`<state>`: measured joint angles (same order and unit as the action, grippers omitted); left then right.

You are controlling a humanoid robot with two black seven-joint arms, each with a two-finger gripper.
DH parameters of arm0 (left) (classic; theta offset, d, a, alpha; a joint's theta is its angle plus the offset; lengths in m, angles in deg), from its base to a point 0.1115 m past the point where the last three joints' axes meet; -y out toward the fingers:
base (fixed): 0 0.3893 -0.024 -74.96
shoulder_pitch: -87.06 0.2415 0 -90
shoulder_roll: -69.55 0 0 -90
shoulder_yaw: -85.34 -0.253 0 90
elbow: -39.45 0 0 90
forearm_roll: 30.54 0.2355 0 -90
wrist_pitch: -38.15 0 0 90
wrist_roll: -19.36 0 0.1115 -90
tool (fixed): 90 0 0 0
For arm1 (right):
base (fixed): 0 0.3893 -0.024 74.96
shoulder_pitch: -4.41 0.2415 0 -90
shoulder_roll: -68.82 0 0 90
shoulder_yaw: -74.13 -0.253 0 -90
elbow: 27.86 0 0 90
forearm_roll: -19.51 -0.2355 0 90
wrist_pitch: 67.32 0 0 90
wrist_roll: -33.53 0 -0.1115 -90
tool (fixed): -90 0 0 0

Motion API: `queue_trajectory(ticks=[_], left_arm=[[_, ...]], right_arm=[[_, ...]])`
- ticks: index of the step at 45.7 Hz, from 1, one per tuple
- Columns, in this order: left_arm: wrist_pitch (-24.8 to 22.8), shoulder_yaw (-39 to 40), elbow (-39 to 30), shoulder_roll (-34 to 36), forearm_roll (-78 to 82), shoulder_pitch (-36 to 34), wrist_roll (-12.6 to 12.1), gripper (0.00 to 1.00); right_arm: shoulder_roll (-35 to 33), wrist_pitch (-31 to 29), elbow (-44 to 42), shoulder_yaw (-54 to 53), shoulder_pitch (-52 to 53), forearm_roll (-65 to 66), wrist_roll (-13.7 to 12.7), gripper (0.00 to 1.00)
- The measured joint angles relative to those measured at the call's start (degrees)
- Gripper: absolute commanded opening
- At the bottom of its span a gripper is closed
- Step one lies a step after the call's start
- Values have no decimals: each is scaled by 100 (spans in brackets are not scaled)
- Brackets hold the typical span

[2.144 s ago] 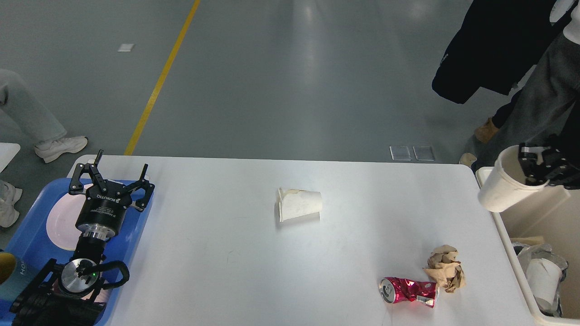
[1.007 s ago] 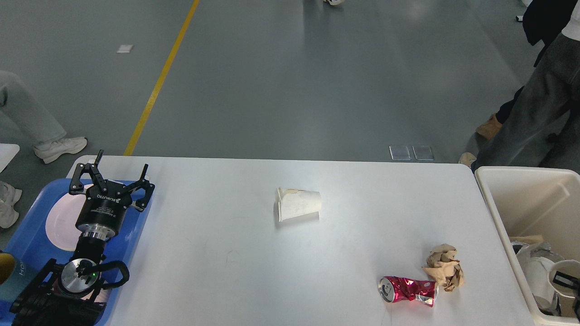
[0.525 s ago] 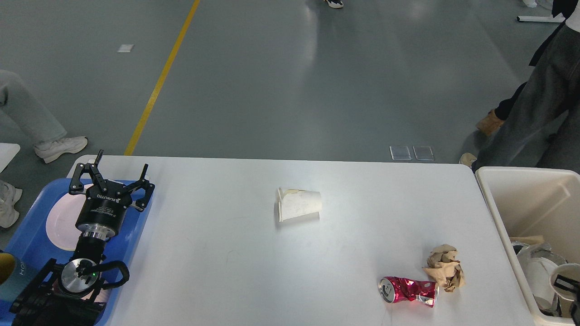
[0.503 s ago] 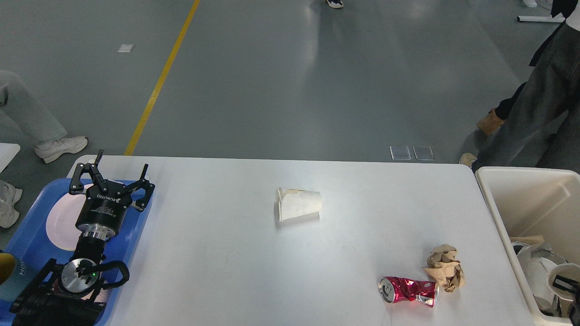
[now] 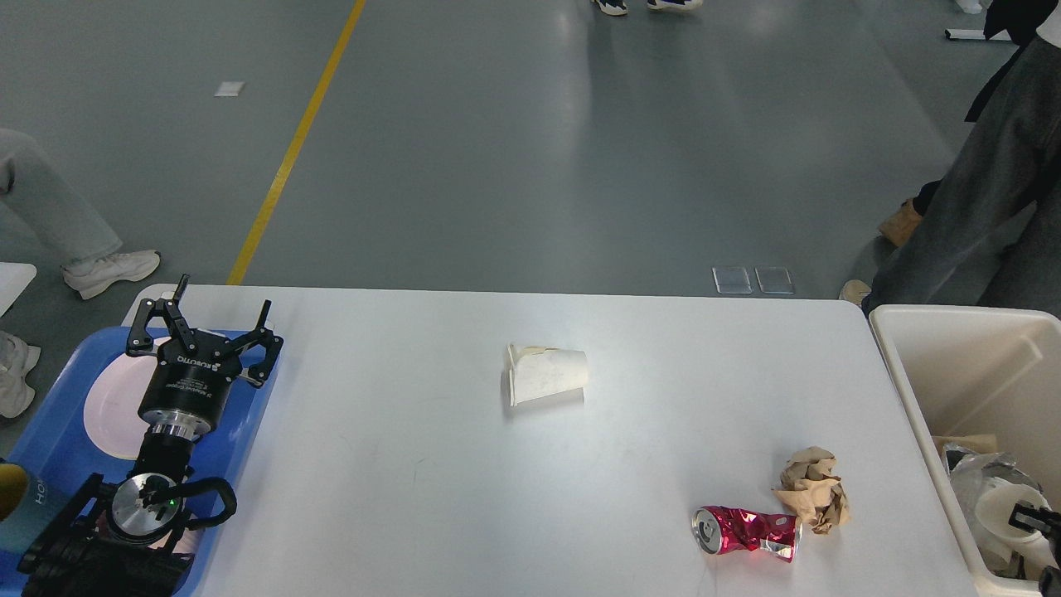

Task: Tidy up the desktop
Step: 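Lower the cup into the bin and open the right gripper, then raise the right gripper up out of the white bin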

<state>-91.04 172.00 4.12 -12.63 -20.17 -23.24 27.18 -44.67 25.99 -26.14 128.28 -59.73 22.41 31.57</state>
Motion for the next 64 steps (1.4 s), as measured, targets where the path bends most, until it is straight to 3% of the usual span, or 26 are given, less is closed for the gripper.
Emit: queue_trajectory(ticks=[10,18,25,30,36,41,45,57,64], left_arm=[[0,0,0,0,0,-2,0,96],[0,0,0,0,0,-2,0,96],[0,0,0,0,0,-3,0,96],[0,0,1,0,0,-3,0,96],[0,0,1,0,0,-6,0,96],[0,0,1,0,0,-6,0,96],[0,0,1,0,0,-4,0,96],[0,0,4,0,0,0,0,96],[20,0,4,0,0,0,0,96]], right_arm=[[-188,-40,312,-17,545,34,21,100],[-958,-480,1535,62,1899,370,-23,100],[-1549,-1272,3290,195,3890,1766,-134,100],[-1610,-2094,4317,586,5321,2444,-472,100],[-1185,-3367,5068,961,6789,2558,-843,100],[-697,-4358,5568,1047,7813,2543,-932,100],[-372,-4736,6076,1064,8551,2512,-942,100],[-164,-4612,8288,1189,10637,1595,-936,100],[441,-4022,9225,1516,11395,995,-895,100]])
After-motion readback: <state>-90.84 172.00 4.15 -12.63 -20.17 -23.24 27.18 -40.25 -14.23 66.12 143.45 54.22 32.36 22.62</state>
